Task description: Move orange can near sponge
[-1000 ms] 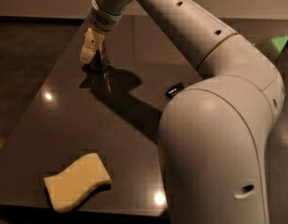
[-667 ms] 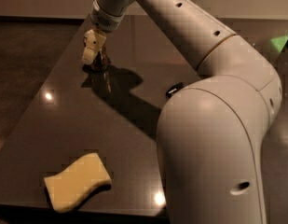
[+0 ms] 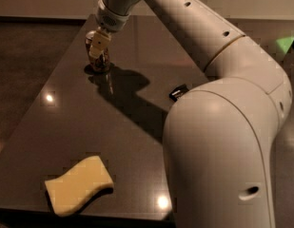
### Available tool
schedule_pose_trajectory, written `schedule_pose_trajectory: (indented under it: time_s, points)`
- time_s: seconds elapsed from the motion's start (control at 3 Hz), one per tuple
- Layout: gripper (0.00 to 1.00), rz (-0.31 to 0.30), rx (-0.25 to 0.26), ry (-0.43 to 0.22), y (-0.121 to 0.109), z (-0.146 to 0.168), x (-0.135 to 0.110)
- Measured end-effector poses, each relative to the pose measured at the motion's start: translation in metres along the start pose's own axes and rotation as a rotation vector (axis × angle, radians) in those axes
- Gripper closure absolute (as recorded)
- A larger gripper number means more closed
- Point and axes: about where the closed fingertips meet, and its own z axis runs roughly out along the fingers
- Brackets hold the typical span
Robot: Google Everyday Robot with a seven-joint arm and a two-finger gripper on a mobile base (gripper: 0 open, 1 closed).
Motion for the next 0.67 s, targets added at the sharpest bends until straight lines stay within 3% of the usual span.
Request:
schedule_pose_trajectory:
  time_s: [0.67]
  points:
    - [0.87, -0.015, -0.004, -0.033, 0.007, -0.02, 0.003]
